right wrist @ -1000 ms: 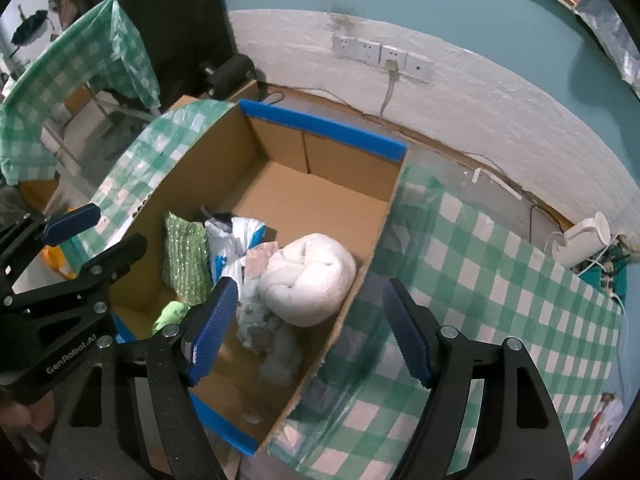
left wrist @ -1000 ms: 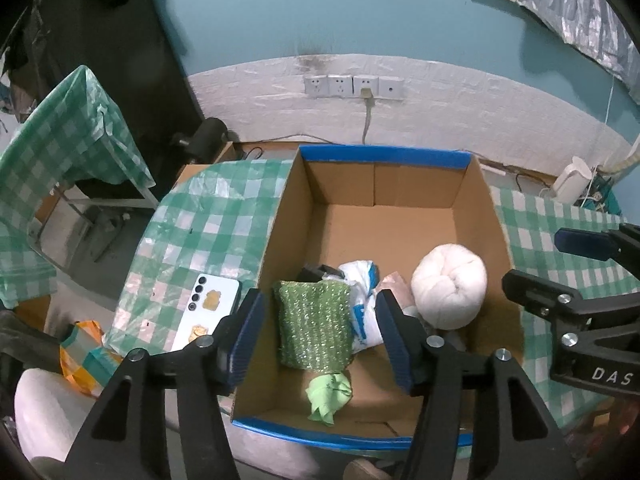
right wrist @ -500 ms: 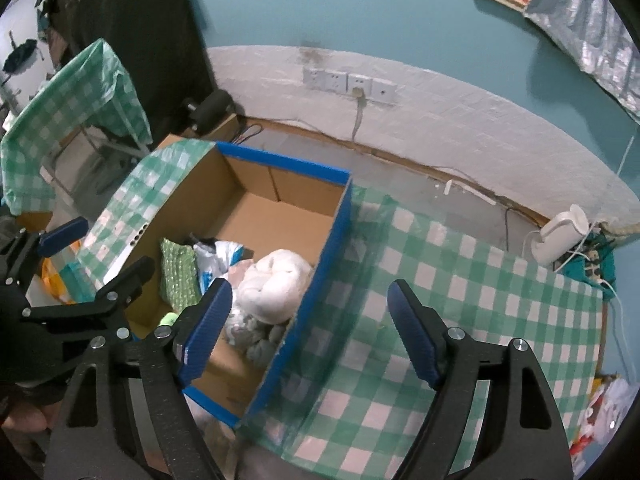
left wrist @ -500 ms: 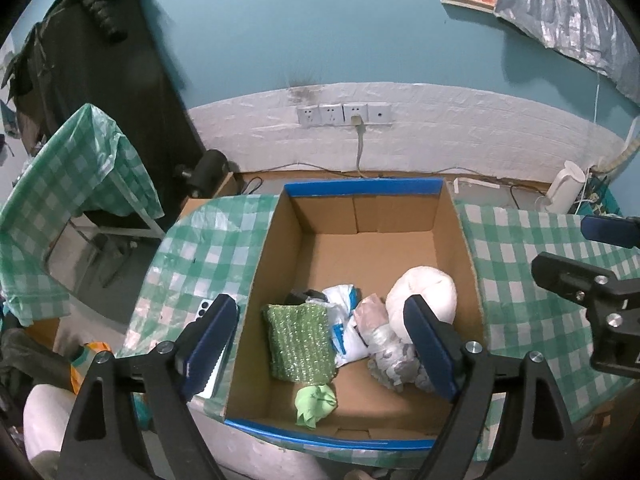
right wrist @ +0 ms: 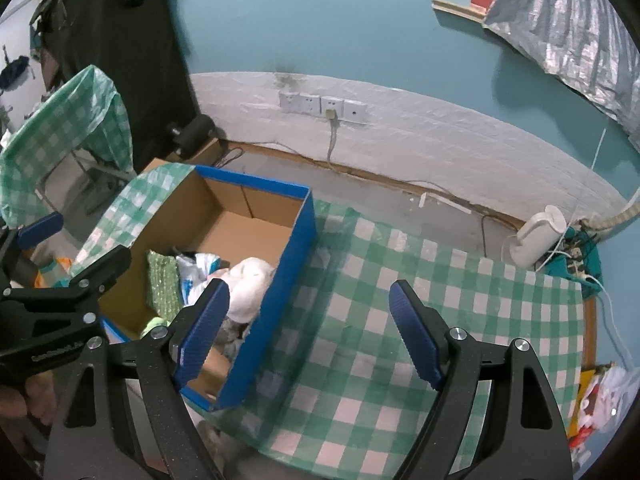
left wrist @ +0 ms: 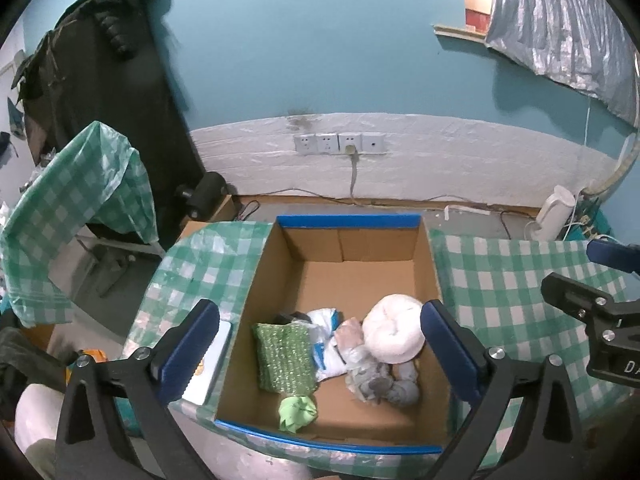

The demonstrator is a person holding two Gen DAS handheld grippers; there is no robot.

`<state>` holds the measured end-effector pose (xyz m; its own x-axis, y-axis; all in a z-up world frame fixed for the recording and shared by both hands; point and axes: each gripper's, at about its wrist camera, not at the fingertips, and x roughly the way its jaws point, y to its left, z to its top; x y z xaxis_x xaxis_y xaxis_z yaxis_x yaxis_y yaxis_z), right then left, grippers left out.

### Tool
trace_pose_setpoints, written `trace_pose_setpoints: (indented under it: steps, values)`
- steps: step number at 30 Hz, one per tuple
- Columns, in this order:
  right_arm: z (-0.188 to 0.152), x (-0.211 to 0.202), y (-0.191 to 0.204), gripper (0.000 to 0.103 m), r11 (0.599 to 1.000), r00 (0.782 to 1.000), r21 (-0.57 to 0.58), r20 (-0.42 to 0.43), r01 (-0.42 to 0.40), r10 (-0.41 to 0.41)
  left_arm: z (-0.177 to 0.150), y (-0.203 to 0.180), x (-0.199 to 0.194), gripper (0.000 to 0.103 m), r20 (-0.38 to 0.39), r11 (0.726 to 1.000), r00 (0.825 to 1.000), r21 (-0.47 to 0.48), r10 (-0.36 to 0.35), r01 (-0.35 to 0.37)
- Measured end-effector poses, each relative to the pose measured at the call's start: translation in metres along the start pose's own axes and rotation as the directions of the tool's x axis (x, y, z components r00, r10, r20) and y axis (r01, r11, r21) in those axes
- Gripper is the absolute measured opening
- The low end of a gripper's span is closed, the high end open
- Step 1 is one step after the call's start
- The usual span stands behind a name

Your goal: Organize soft objects

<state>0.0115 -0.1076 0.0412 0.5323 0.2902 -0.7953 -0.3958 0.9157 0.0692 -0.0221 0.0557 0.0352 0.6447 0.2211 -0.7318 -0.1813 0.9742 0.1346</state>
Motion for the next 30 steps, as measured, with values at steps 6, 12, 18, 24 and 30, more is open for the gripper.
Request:
trace_pose_setpoints:
  steps: [6,12,18,24,30]
  values:
    - [-0.001,-0.003,-0.014,0.082,0.999,1.0,0.033,0.015,0.011,-0.011,0.002,-0.015,-0.007,0.102,0.043,0.999,0.999,0.04,0.027,-0.029]
    - [-0.002,-0.006,-0.024,0.082,0.998,0.999,0.048,0.043,0.028,-0.03,0.003,-0.023,-0.008,0.102,0.048,0.999,0.999,0.051,0.007,-0.01]
    - [-0.003,-0.005,-0.029,0.082,0.998,0.998,0.049,0.048,0.046,-0.048,0.004,-0.026,-0.004,0.102,0.028,0.999,1.0,0.047,-0.004,0.003]
    - [-0.004,-0.005,-0.032,0.082,0.998,0.998,0.051,0.05,0.046,-0.049,0.003,-0.03,0.001,0.102,0.013,0.999,1.0,0.051,-0.005,0.005]
    - [-0.005,-0.005,-0.034,0.082,0.997,0.998,0.056,0.041,0.051,-0.054,0.001,-0.033,0.004,0.102,0.01,0.998,1.0,0.064,0.0,-0.001]
